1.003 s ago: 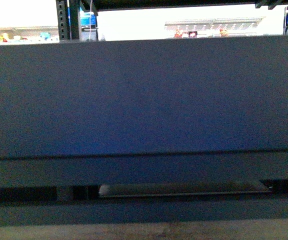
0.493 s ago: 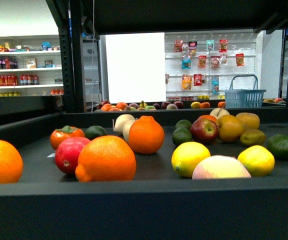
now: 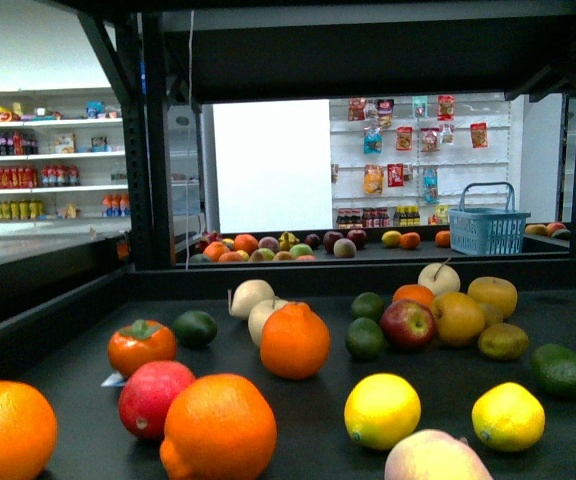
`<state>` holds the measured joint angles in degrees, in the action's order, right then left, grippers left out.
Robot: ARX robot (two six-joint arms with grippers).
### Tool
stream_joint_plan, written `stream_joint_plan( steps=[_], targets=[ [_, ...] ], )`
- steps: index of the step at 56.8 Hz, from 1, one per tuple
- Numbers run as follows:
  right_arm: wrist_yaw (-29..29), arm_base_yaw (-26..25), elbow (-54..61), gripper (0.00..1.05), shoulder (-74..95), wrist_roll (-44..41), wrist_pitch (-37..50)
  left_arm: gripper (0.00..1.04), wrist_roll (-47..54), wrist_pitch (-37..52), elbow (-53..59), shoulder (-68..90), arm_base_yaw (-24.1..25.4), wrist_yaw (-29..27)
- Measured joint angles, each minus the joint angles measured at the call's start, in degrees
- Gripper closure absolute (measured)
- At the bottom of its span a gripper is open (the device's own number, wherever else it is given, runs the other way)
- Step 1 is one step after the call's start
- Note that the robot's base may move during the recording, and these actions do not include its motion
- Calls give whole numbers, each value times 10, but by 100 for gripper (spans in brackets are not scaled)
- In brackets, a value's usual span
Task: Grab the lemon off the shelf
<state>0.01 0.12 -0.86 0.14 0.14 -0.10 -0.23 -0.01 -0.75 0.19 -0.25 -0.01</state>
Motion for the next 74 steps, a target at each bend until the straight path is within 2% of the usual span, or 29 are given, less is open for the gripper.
stream_joint_plan(
  steps=[61, 67, 74],
  targets=[
    [0, 0, 0, 7, 0, 0, 0, 8, 0, 0, 0, 0, 0, 0],
    [0, 0, 0, 7, 0, 0, 0, 8, -95, -65, -31, 59, 16, 1],
    [0, 0, 0, 7, 0, 0, 0, 8, -275, -35, -100, 186, 99, 100]
  ],
)
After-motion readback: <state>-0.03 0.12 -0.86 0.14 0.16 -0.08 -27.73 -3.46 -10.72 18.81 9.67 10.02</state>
